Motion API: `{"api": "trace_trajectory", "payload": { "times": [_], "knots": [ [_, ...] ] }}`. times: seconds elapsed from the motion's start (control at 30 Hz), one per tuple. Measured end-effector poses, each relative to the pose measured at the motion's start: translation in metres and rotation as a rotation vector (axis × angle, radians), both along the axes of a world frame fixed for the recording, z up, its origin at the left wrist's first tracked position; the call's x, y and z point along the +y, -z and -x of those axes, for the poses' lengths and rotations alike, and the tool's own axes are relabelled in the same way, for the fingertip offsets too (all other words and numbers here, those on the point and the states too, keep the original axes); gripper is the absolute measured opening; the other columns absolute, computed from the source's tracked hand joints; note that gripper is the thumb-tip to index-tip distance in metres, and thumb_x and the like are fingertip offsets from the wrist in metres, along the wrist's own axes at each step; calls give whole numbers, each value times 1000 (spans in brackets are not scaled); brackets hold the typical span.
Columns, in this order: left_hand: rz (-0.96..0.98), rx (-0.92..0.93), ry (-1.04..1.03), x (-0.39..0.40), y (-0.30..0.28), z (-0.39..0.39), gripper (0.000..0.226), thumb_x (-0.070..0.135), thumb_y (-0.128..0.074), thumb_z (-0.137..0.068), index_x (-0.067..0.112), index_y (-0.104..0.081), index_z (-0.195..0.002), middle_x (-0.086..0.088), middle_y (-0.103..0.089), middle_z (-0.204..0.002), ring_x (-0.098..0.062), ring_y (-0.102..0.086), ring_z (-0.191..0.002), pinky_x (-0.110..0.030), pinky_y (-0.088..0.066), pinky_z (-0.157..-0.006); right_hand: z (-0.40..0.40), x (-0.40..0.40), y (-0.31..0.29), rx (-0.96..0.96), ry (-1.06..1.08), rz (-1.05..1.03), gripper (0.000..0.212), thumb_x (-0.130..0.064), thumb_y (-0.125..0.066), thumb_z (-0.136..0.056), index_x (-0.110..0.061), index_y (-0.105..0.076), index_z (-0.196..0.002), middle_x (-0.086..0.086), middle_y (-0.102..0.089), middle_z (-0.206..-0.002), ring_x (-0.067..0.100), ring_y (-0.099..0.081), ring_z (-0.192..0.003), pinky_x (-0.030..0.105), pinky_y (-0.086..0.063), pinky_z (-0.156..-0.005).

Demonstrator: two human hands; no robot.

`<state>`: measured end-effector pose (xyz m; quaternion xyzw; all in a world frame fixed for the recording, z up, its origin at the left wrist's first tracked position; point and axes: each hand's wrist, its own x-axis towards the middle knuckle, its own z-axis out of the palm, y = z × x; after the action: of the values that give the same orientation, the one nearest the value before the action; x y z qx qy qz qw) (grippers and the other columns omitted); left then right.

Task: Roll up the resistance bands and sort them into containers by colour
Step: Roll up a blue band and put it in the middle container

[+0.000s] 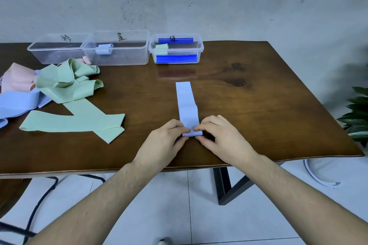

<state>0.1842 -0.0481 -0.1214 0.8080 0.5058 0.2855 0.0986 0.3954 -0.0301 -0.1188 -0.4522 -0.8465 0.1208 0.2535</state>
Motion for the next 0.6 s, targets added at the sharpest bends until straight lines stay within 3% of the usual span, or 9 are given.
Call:
{"api": "trace_trajectory", "payload": {
  "times": [0.17, 0.4, 0.6],
  "knots": [
    [-12, -52, 22, -6, -4, 1, 15, 21, -69, -92, 16, -74, -106, 8, -69, -99, -5, -60, -89, -10, -43, -79, -2, -6, -4, -38, -20, 0, 22, -27, -66, -97, -20, -72, -116, -9, -64, -107, 5, -49, -96, 19, -41, -87],
    [14, -58, 54, -17, -5, 5, 13, 22, -71, -90, 17, -75, -101, 10, -71, -97, -4, -63, -88, -10, -45, -80, -5, -20, -3, 4, -23, 49, 21, -30, -66, -96, -23, -73, -115, -14, -62, -105, -2, -45, -96, 11, -36, -87],
    [28, -22, 44, -17, -6, 4, 15, 23, -68, -93, 16, -74, -104, 10, -65, -101, -6, -63, -85, -12, -47, -75, -3, -17, -3, 20, 5, 19, 20, -28, -70, -94, -24, -75, -113, -16, -59, -101, 3, -44, -95, 11, -38, -85]
  ]
}}
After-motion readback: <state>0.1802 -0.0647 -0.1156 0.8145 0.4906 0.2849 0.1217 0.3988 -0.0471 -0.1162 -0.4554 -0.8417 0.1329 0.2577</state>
